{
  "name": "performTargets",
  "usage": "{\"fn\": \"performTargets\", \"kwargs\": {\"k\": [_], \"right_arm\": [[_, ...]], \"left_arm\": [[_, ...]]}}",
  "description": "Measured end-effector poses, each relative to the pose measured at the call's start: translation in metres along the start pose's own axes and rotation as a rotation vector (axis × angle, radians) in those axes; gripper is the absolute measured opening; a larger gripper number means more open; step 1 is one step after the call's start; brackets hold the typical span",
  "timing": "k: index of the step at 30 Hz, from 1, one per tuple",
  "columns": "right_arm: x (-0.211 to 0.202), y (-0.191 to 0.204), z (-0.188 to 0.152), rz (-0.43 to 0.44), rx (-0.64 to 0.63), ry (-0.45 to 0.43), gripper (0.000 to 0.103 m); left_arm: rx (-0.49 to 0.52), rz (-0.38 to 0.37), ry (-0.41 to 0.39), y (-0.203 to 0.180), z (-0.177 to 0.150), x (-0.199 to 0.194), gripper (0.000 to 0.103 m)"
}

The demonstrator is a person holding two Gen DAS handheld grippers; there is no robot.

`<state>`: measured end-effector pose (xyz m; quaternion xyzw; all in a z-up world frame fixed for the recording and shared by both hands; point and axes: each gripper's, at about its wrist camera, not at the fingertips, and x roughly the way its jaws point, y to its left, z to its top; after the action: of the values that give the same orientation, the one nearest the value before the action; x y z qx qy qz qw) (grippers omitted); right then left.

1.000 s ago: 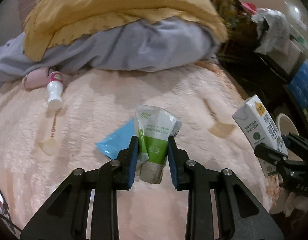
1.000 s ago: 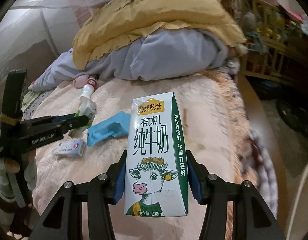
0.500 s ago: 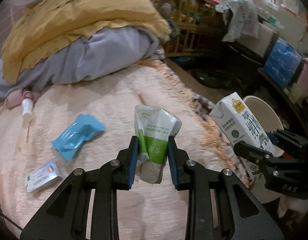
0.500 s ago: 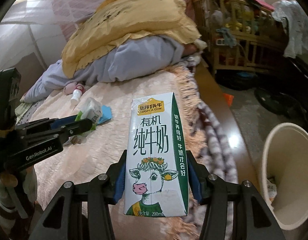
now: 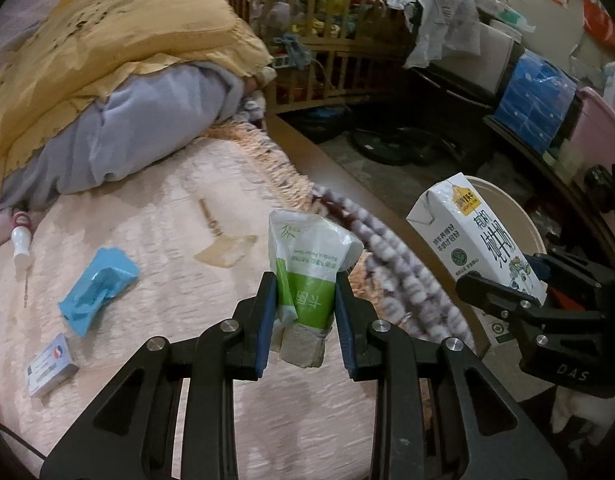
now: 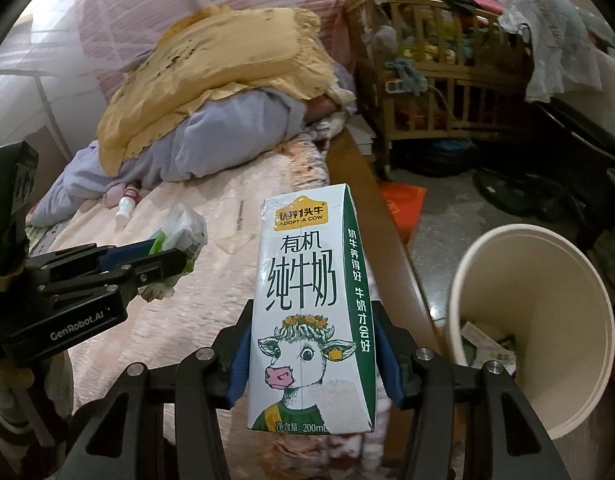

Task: Collect trash
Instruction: 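Carry tissue pack and milk carton over the cream bucket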

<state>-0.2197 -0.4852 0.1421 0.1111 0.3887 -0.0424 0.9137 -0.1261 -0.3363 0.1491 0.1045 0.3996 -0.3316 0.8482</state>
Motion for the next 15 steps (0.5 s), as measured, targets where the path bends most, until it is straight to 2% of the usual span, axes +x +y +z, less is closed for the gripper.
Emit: {"fn": "performTargets", "kwargs": {"k": [15], "right_arm": [[-0.02,-0.064,-0.014,-0.076,0.076,-0.003,0.051]], "left_arm": [[0.047,-0.099,0.03,-0.067,0.018,0.029,0.026]]}}
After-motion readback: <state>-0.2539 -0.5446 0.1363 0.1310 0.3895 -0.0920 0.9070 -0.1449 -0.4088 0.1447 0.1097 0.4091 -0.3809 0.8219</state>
